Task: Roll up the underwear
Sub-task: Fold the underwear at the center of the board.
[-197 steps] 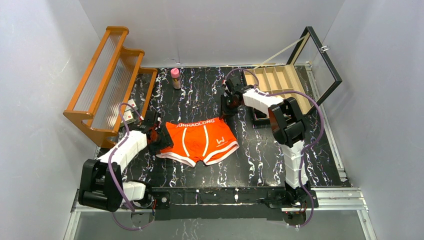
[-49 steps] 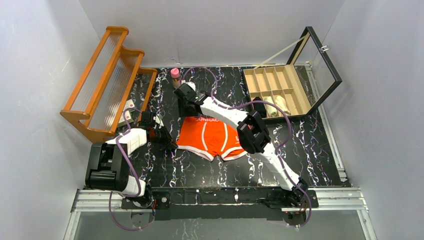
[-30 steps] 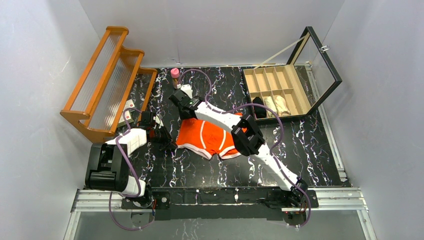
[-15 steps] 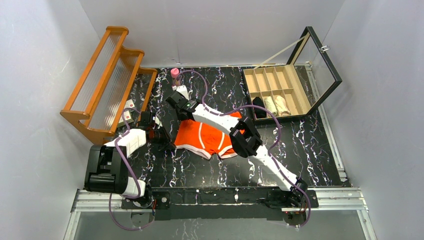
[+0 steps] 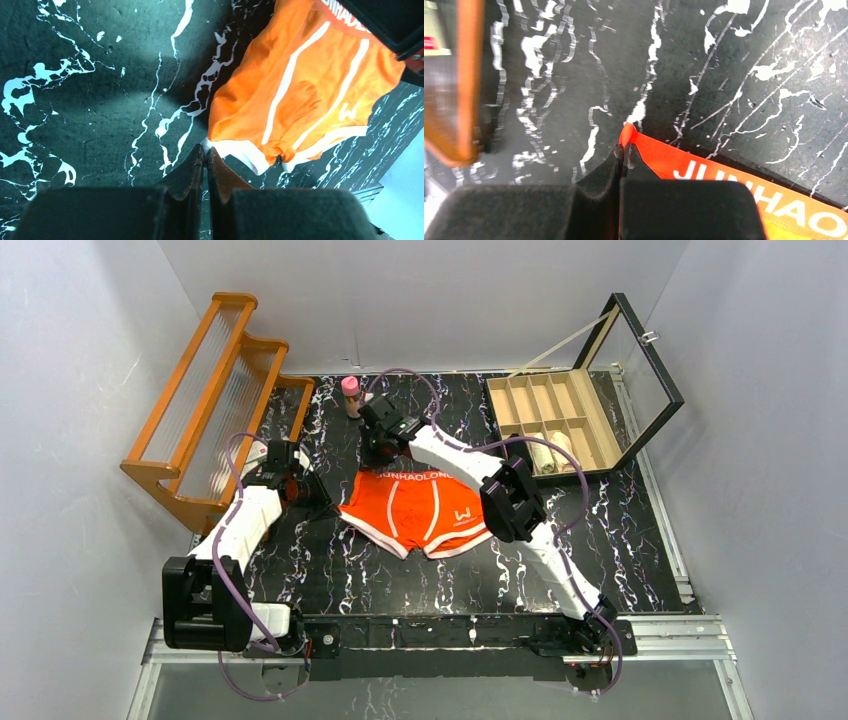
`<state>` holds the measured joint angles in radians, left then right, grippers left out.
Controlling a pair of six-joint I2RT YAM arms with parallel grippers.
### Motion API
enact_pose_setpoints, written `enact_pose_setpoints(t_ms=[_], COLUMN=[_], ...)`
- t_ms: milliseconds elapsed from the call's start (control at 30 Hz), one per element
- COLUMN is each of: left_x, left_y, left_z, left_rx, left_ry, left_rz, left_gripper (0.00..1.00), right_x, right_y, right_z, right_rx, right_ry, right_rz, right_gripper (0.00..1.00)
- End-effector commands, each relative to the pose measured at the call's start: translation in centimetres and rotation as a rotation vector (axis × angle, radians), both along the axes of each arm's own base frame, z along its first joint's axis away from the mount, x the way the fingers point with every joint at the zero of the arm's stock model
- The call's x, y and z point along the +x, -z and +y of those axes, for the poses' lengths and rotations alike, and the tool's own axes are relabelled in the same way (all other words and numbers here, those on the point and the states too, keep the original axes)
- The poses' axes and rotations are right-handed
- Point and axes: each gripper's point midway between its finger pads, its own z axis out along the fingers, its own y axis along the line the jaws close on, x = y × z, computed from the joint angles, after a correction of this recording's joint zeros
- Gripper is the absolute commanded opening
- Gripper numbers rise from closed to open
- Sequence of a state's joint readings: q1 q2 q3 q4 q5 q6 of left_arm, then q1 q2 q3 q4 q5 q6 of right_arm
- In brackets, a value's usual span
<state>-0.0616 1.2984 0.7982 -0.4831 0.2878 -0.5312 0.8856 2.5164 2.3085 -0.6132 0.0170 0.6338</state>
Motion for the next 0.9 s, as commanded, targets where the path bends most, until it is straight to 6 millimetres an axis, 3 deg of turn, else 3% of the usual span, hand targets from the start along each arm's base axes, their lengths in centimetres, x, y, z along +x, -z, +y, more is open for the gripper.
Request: enact_pose_setpoints(t_ms=[0, 200, 367, 467, 667, 867], left_x=[-0.5, -0.1, -0.1, -0.6, -2.4, -1.5], left_y=[-2.6, -4.0, -5.8, -6.6, -6.2, -7.9], left_z=[-0.2, -1.7, -4.5, -7.1, -11.6, -14.9], left_rx=[-0.014, -0.096, -0.228, -0.254, -0.243, -0.273], left_ry=[0.024, 0.091, 0.186, 0.279, 0.397, 0.421], left_rz=[-0.011, -0.044, -0.089, -0.128, -0.131, -0.188], left_gripper=[0.0, 0.0, 0.0, 0.0, 0.0, 0.0], right_x=[-0.1, 0.4, 1.5, 2.4, 3.7, 4.4], right_y=[-7.9, -8.8, -9.7, -9.3, -8.3, -8.2], right_z=[1.5, 0.0, -2.5, -4.5, -8.8, -13.9], right_rx=[0.24, 0.31, 0.351, 0.374, 0.336, 0.352], right_ry=[-0.022, -0.017, 0.017, 0.042, 0.064, 0.119], right_rz=[0.033, 0.066, 0.061, 0.083, 0.067, 0.078], right_gripper=[0.01, 0.01, 0.01, 0.01, 0.01, 0.01])
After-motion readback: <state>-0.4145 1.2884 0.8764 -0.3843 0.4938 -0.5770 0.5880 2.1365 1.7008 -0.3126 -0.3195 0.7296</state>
